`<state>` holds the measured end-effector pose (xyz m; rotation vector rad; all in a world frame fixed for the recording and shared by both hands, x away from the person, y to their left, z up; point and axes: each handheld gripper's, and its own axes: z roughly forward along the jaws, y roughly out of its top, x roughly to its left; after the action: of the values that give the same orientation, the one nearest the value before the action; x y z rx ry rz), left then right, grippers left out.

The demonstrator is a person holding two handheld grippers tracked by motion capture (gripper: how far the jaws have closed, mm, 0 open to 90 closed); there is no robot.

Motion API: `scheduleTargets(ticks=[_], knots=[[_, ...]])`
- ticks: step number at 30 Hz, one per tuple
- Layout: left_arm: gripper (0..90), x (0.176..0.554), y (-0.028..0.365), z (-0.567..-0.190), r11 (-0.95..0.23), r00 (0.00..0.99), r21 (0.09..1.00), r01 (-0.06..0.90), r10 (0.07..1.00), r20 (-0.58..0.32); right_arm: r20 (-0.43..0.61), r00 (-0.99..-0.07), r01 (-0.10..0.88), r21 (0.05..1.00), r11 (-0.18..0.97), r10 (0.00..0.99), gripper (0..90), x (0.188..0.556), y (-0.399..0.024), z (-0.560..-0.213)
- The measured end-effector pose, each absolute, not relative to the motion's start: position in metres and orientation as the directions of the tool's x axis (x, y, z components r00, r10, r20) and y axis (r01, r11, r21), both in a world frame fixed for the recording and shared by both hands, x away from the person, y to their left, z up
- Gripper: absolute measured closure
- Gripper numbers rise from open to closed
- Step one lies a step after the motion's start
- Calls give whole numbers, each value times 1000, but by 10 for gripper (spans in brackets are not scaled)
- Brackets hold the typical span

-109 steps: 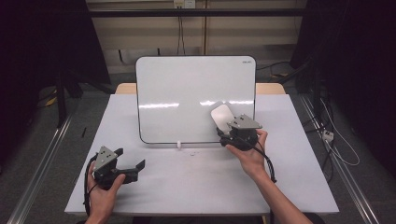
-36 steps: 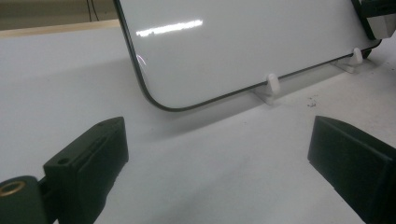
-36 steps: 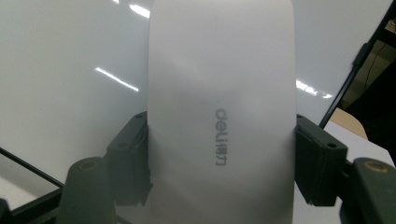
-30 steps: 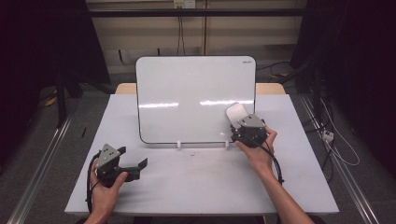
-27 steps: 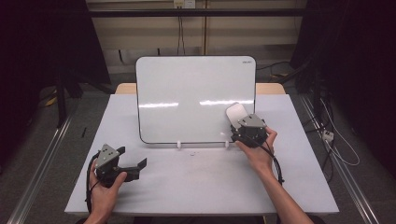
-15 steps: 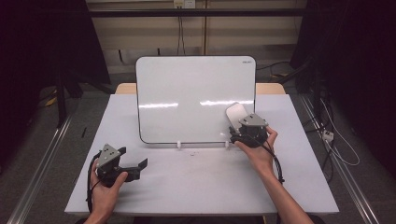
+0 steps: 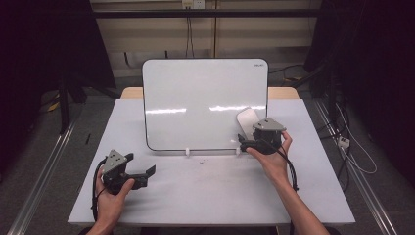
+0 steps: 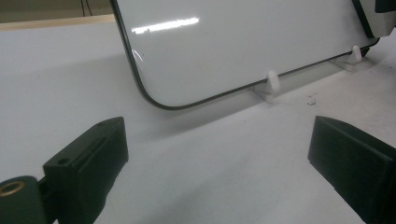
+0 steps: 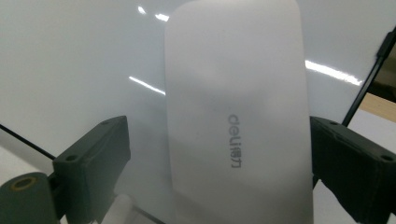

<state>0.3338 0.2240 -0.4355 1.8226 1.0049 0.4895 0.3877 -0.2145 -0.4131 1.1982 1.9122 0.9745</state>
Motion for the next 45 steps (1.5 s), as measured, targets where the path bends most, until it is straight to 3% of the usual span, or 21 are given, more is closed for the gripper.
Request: scheduleTargets(ticks=[15,45], knots=[[51,331,223,-433,-212,576,885,416,814,-76,-75,-386,410,879,244,920,56,374,-225,-400],[52,329,229,-432,-188,546,890,416,834,-79,-56,-322,405,894,191,945,78,327,-267,-405]])
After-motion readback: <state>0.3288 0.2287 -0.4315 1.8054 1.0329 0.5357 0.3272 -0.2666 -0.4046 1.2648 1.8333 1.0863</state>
